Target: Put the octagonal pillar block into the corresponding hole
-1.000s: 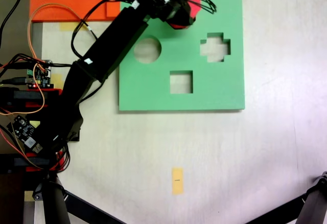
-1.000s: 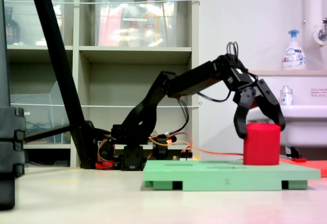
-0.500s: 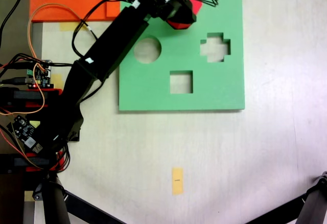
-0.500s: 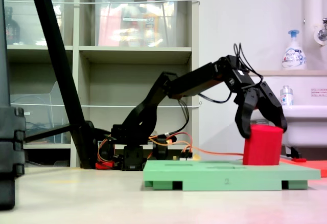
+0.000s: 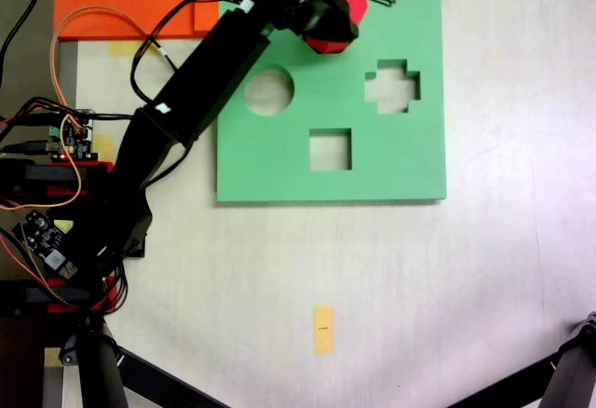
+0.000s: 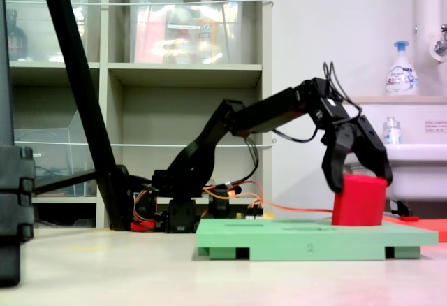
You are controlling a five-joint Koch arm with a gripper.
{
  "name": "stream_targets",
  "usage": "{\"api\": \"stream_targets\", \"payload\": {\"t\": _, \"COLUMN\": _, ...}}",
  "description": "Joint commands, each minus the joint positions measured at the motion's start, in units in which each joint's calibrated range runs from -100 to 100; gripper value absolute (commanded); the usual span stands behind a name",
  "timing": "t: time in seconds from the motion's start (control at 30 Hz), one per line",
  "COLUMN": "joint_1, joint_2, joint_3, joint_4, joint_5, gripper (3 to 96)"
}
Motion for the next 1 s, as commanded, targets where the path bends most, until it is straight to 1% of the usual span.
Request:
{"api": "stream_targets", "payload": {"t": 0.03, "joint_1": 0.59, "joint_2": -0.45, "joint_3": 3.83, "joint_4": -2.89, "joint_5": 1.56, "gripper": 46.4}}
{"api": "stream_targets", "payload": {"t": 0.3, "joint_1": 0.63, "joint_2": -0.73, "joint_3": 3.83, "joint_4": -7.51, "joint_5": 3.91, "gripper": 47.5}}
{"api": "stream_targets", "payload": {"t": 0.43, "joint_1": 0.68, "joint_2": 2.49, "joint_3": 3.73, "joint_4": -8.28, "joint_5": 3.96, "gripper": 53.0}}
{"api": "stream_targets", "payload": {"t": 0.47, "joint_1": 0.68, "joint_2": 3.6, "joint_3": 3.73, "joint_4": -8.38, "joint_5": 3.96, "gripper": 56.3}}
{"api": "stream_targets", "payload": {"t": 0.5, "joint_1": 0.73, "joint_2": 3.74, "joint_3": 3.73, "joint_4": -8.28, "joint_5": 3.91, "gripper": 63.3}}
{"api": "stream_targets", "payload": {"t": 0.6, "joint_1": 0.68, "joint_2": 3.04, "joint_3": 3.83, "joint_4": -8.09, "joint_5": 3.71, "gripper": 90.9}}
{"api": "stream_targets", "payload": {"t": 0.63, "joint_1": 0.68, "joint_2": 2.63, "joint_3": 3.83, "joint_4": -8.09, "joint_5": 3.52, "gripper": 95.5}}
{"api": "stream_targets", "payload": {"t": 0.73, "joint_1": 0.63, "joint_2": -2.68, "joint_3": 3.83, "joint_4": -8.67, "joint_5": 2.98, "gripper": 95.5}}
{"api": "stream_targets", "payload": {"t": 0.83, "joint_1": 0.1, "joint_2": -13.58, "joint_3": 3.83, "joint_4": -12.14, "joint_5": 0.59, "gripper": 95.5}}
{"api": "stream_targets", "payload": {"t": 0.93, "joint_1": -1.03, "joint_2": -29.78, "joint_3": 3.83, "joint_4": -16.95, "joint_5": -6.06, "gripper": 94.8}}
{"api": "stream_targets", "payload": {"t": 0.97, "joint_1": -1.76, "joint_2": -36.2, "joint_3": 3.83, "joint_4": -17.53, "joint_5": -8.11, "gripper": 93.5}}
{"api": "stream_targets", "payload": {"t": 1.0, "joint_1": -2.74, "joint_2": -43.04, "joint_3": 3.83, "joint_4": -18.01, "joint_5": -11.18, "gripper": 88.5}}
